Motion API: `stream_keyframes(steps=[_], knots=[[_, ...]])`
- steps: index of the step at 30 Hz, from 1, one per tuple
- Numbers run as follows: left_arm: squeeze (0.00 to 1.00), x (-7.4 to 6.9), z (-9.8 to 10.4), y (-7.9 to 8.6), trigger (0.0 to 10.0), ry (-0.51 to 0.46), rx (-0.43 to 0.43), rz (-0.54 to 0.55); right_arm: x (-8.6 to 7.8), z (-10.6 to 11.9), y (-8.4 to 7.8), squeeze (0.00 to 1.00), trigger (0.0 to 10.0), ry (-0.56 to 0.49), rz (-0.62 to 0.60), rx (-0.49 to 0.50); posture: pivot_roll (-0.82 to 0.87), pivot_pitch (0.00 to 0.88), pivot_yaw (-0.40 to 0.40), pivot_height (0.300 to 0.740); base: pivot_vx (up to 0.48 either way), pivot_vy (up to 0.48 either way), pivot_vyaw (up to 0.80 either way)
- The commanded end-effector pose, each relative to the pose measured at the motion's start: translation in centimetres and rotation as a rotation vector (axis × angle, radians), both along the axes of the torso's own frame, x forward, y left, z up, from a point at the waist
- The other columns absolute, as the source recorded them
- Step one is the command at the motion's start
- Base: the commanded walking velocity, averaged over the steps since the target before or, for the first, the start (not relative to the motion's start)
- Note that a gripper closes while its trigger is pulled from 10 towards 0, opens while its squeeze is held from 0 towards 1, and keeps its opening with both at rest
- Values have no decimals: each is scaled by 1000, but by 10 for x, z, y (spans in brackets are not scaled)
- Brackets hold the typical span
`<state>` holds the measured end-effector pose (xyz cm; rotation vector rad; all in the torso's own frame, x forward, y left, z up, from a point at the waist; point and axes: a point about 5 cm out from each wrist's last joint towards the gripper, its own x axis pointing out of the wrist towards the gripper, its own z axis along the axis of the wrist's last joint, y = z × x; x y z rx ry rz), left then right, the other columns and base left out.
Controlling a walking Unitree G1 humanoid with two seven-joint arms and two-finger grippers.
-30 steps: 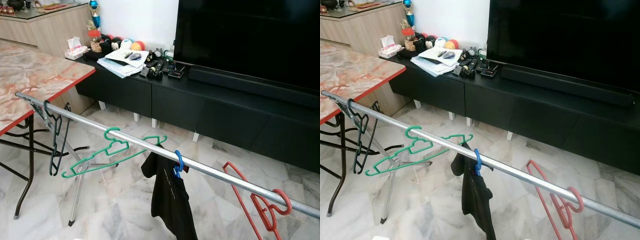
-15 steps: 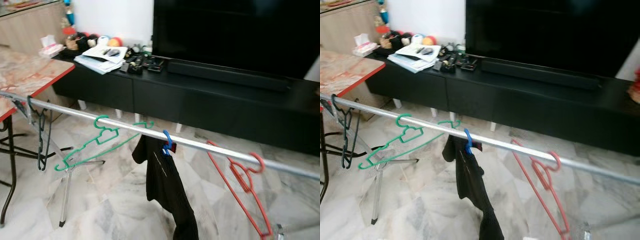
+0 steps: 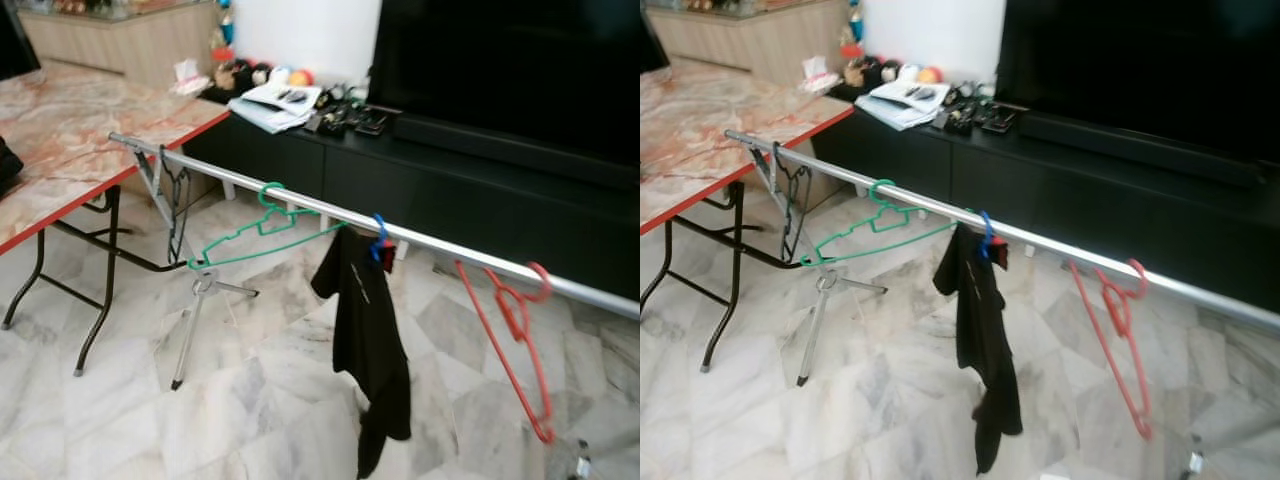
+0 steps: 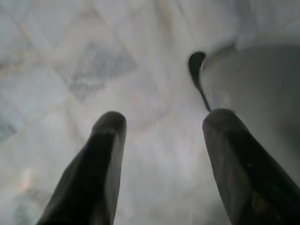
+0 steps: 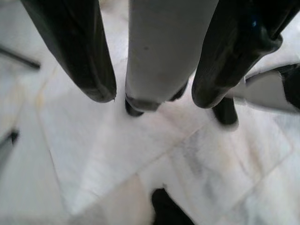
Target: Hang hanger
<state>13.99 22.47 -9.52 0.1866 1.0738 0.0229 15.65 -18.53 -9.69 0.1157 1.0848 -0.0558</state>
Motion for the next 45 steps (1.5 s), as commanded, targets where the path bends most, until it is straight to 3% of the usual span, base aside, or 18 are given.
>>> stream_keyframes(steps=[1, 21, 31, 33, 45], knots=[[0, -5, -1, 7, 10000, 28, 13, 10, -10, -4, 2, 0, 10000, 35, -5, 8, -9, 76, -2, 740, 0, 0, -731], [0, -7, -2, 4, 10000, 50, 26, -24, -10, -4, 3, 0, 10000, 35, -8, 12, -13, 70, 3, 740, 0, 0, -721], [0, -10, -3, 6, 10000, 55, 14, 38, -11, -5, 4, 0, 10000, 35, -6, 16, -19, 60, 6, 740, 0, 144, -708], [0, -9, -3, 6, 10000, 58, 24, -6, -11, -5, 4, 0, 10000, 36, -5, 16, -19, 58, 6, 740, 0, 240, -703], [0, -5, -1, 9, 10000, 51, 21, 4, -11, -5, 4, 0, 10000, 34, -6, 15, -17, 61, 10, 740, 0, 0, -706]])
